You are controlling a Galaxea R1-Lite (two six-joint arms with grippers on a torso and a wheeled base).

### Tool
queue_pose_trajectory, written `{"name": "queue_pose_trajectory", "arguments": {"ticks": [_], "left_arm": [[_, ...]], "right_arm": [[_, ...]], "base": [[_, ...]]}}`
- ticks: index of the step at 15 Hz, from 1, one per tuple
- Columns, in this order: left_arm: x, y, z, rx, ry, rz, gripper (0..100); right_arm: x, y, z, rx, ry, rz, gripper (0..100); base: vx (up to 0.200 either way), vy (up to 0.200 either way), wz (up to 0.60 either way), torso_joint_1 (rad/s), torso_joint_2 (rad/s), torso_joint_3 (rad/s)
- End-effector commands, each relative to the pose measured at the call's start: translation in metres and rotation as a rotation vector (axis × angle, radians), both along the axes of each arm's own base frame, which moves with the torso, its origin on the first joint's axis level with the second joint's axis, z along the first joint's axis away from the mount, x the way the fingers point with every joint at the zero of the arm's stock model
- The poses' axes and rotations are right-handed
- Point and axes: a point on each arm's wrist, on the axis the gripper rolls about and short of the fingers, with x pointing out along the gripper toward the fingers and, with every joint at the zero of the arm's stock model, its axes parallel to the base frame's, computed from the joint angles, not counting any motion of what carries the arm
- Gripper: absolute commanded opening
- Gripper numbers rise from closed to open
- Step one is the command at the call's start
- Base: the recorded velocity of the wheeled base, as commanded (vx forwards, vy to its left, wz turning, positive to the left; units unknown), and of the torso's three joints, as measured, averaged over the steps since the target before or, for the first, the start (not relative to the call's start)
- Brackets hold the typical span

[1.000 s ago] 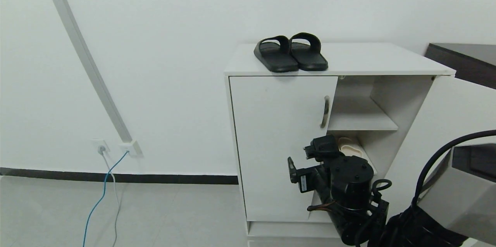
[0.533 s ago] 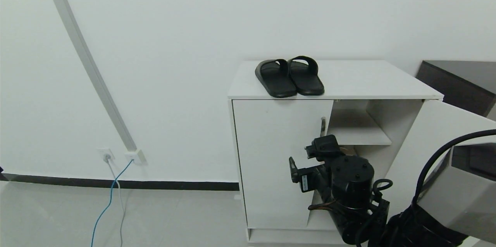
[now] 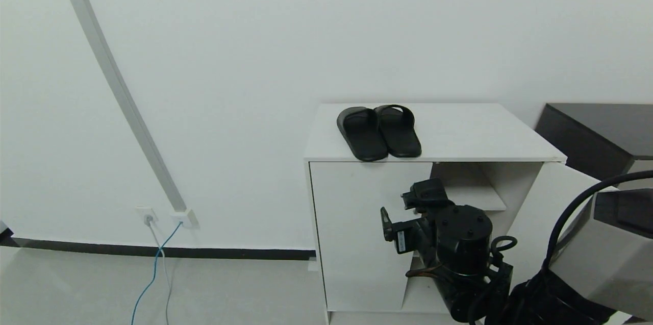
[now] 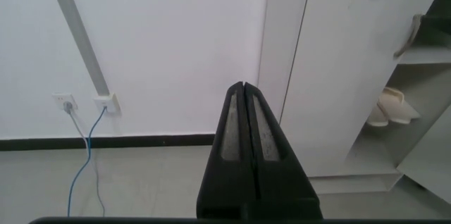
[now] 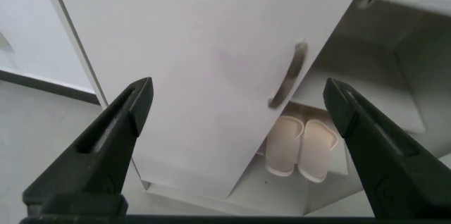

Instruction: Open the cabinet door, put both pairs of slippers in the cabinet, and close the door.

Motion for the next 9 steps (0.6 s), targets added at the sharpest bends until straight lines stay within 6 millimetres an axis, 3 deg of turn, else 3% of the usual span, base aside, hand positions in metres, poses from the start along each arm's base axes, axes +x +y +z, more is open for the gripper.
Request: {"name": "queue_pose_trajectory", "arguments": {"ticks": [1,9], "left_arm": [[0.0,0.0,0.0001,0.0,0.0,0.002,0],[0.0001,0.0,-0.0004,0.003,0.001,0.0,0]], "right_arm": [[0.0004,0.0006,-0.0012,-0.003,0.001,0.0,100],[-0.0023,0.0017,-0.0003,0.014,-0.01,0.039,100]], "base": [[0.0,0.0,0.0,0.237,-0.56,-0.315],[0.0,0.0,0.0,0.239,-0.55,-0.304]]}}
